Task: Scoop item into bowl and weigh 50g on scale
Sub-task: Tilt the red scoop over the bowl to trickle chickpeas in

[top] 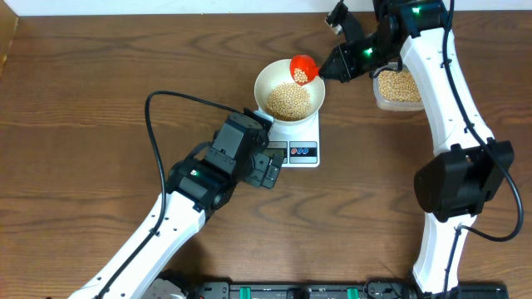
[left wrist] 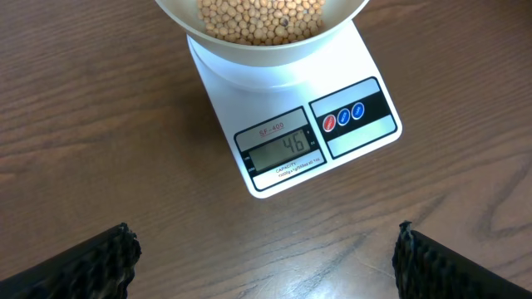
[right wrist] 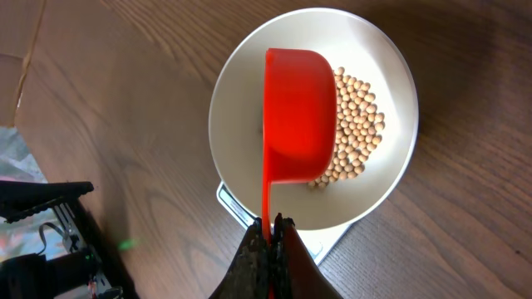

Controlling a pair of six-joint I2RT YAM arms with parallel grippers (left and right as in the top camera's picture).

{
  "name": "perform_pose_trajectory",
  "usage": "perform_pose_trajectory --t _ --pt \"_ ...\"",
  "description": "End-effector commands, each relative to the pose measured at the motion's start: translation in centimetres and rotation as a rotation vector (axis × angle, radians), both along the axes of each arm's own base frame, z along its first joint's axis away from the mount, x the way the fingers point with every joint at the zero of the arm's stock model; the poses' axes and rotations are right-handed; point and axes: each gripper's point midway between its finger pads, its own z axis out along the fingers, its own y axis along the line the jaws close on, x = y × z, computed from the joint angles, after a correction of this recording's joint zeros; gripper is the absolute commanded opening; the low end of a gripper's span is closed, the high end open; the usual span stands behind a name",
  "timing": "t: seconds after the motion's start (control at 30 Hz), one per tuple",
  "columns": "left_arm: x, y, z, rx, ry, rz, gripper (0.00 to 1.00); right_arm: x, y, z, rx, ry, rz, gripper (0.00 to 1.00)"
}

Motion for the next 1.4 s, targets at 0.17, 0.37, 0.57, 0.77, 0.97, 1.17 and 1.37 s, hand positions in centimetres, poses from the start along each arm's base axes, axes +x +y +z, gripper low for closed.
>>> perform_pose_trajectory --t 0.17,0.37,0.57,0.77,0.97,1.17,1.37 --pt "0.0 0.5 -0.3 0.011 0.001 0.015 1.0 -0.1 0.5 0.6 -0.027 -0.037 0.021 0.01" --pt "0.1 0.5 -0.3 0.012 0.001 0.015 1.0 -0.4 1.3 -1.0 -0.205 -0.085 0.036 0.01" --pt "0.0 0.5 -0.3 0.012 0.001 0.015 1.0 -0.6 1.8 -1.7 -0.305 -0.121 0.047 0.01" --pt "0.0 0.5 -0.3 0.012 0.001 0.015 1.0 -0.6 2.0 -1.6 -0.293 -0.115 0.041 0.01" --pt "0.0 0.5 -0.3 0.012 0.001 0.015 1.0 -0.8 2.4 -0.2 -0.106 -0.062 0.052 0.01" --pt "0.0 0.4 -0.3 0.011 0.001 0.015 1.0 -0.1 0.4 1.3 0.044 -0.016 0.013 0.01" --pt "0.0 0.5 -0.3 0.011 0.001 0.015 1.0 0.4 -1.4 1.6 0.073 0.001 -0.026 0.01"
